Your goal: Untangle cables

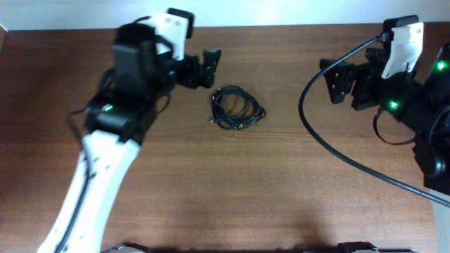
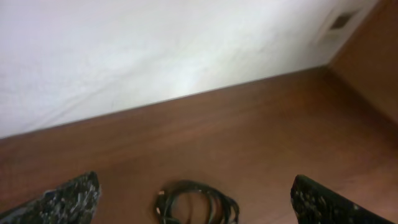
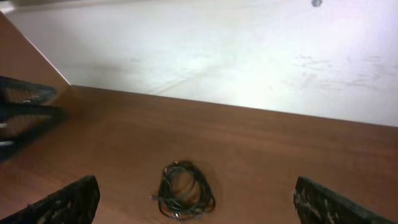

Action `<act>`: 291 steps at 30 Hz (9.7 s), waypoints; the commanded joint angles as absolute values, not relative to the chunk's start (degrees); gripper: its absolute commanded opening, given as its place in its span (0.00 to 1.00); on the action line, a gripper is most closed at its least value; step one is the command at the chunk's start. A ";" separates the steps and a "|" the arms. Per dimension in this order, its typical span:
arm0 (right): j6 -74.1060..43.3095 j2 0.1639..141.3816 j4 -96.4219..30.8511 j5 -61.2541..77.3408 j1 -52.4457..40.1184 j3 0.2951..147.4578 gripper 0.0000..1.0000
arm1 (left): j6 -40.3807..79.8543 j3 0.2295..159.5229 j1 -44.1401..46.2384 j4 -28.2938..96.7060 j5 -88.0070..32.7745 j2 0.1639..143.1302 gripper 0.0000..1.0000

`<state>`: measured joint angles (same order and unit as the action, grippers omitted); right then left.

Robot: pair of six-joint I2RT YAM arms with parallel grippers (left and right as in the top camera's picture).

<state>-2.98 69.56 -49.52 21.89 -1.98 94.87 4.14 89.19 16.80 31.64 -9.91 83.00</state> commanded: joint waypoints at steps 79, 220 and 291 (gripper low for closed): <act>-3.46 79.92 -69.71 4.03 -14.28 94.37 1.00 | 61.43 93.01 21.87 36.51 6.74 126.39 0.00; -9.96 78.19 -28.08 29.47 29.28 111.66 0.04 | 36.82 104.99 17.65 66.92 31.09 93.89 0.00; -17.04 135.41 -66.04 2.42 31.79 118.54 0.44 | 34.20 105.03 19.35 58.72 38.54 86.87 0.02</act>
